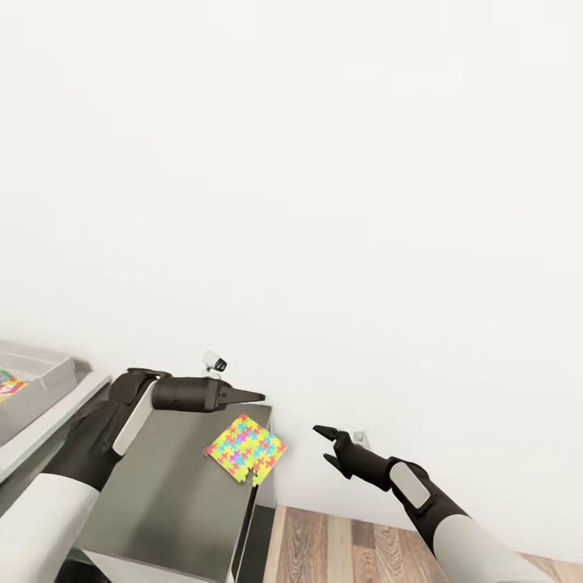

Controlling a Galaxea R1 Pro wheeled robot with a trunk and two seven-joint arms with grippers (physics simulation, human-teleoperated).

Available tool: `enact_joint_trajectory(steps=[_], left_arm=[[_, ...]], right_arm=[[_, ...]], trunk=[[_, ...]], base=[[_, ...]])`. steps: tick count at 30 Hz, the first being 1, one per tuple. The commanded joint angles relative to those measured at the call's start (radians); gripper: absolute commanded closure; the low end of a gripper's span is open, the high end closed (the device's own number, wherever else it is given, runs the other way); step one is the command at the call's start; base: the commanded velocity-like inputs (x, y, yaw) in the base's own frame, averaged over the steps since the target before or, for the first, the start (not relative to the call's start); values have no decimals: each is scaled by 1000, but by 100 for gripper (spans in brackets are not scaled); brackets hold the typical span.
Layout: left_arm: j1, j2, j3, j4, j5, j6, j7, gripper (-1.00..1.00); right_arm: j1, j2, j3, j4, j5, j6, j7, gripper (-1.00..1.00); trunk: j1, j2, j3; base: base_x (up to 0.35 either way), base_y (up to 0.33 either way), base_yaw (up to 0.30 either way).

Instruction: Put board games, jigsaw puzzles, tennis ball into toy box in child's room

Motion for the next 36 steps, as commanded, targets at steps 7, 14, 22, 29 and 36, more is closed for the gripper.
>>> enact_joint_trajectory(steps=[7, 14, 22, 29, 36], left_arm=[[-1, 2, -2, 0, 2, 9, -1, -100], [-1, 0, -2, 1, 1, 9, -1, -100], [-1, 0, -1, 1, 1, 9, -1, -100], [-1, 1, -1, 1, 1, 9, -1, -100], [-1, 2, -1, 0, 1, 9, -1, -100]], right_arm=[[-1, 10, 16, 0, -7, 3, -2, -100], [-1, 2, 16, 0, -8, 4, 2, -100], [-1, -2, 16, 0, -9, 4, 8, -100], [-1, -3, 12, 1, -10, 4, 8, -100], [-1, -5, 7, 7, -18, 5, 7, -100]], trunk=[[27, -50, -18], [54, -99, -35], [85, -155, -58], [111, -204, -80], [138, -253, -102]], base=[[0, 0, 233], [0, 0, 244], [0, 0, 110], [0, 0, 8], [0, 0, 0]])
